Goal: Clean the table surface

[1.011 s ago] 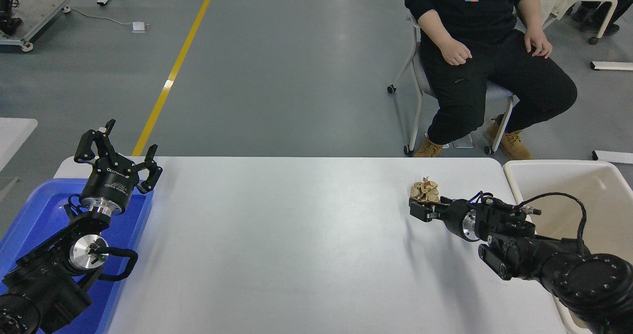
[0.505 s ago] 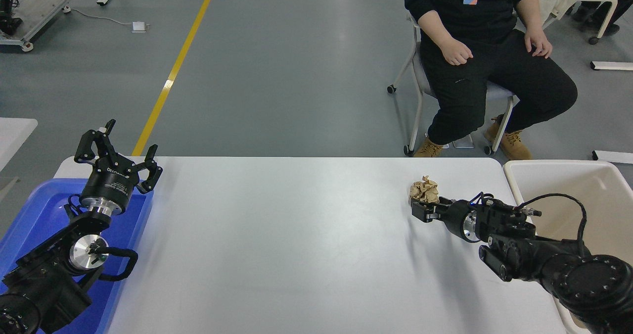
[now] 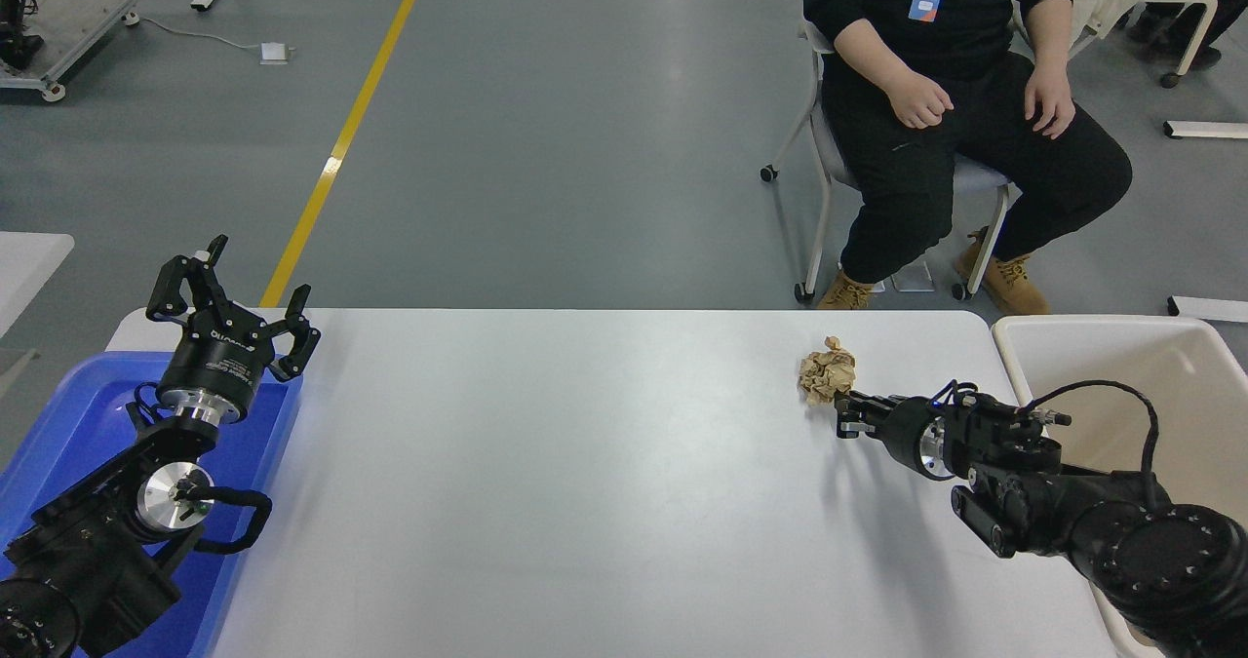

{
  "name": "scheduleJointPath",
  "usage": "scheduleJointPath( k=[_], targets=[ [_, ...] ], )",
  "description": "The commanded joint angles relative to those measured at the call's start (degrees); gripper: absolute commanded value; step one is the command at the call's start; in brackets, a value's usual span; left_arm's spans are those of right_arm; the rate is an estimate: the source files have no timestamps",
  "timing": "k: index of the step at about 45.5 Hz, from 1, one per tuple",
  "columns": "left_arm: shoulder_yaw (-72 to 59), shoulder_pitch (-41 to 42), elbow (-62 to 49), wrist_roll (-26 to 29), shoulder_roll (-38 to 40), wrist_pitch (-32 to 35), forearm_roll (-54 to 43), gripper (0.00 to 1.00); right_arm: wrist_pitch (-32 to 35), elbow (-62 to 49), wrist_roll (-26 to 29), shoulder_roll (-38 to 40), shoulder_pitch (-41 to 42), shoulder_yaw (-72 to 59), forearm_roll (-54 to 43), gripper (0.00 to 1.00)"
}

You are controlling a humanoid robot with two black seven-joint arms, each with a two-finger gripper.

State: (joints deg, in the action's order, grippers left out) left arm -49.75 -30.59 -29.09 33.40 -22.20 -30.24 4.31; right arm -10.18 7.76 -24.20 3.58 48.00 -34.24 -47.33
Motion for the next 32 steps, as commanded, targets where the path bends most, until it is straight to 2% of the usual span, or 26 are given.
scheduleJointPath(
  k=[1,9,25,32],
  targets=[
    [0.0,0.0,0.0,0.0,0.1,0.0,0.0,1.0,0.3,0.0,0.0,0.1,-0.3,-0.2,0.0,0.01],
    [0.0,0.0,0.0,0.0,0.1,0.0,0.0,1.0,3.2,-0.1,0.0,0.2,-0.2,0.0,0.5,0.0],
    [0.0,0.0,0.0,0.0,0.0,0.0,0.0,1.0,3.3,-0.1,0.1,0.6,0.4,0.8,0.7,0.0],
    [0.0,0.0,0.0,0.0,0.0,0.0,0.0,1.0,3.7,-0.1,0.1,2.0,1.0,0.8,4.9,0.0]
  ],
)
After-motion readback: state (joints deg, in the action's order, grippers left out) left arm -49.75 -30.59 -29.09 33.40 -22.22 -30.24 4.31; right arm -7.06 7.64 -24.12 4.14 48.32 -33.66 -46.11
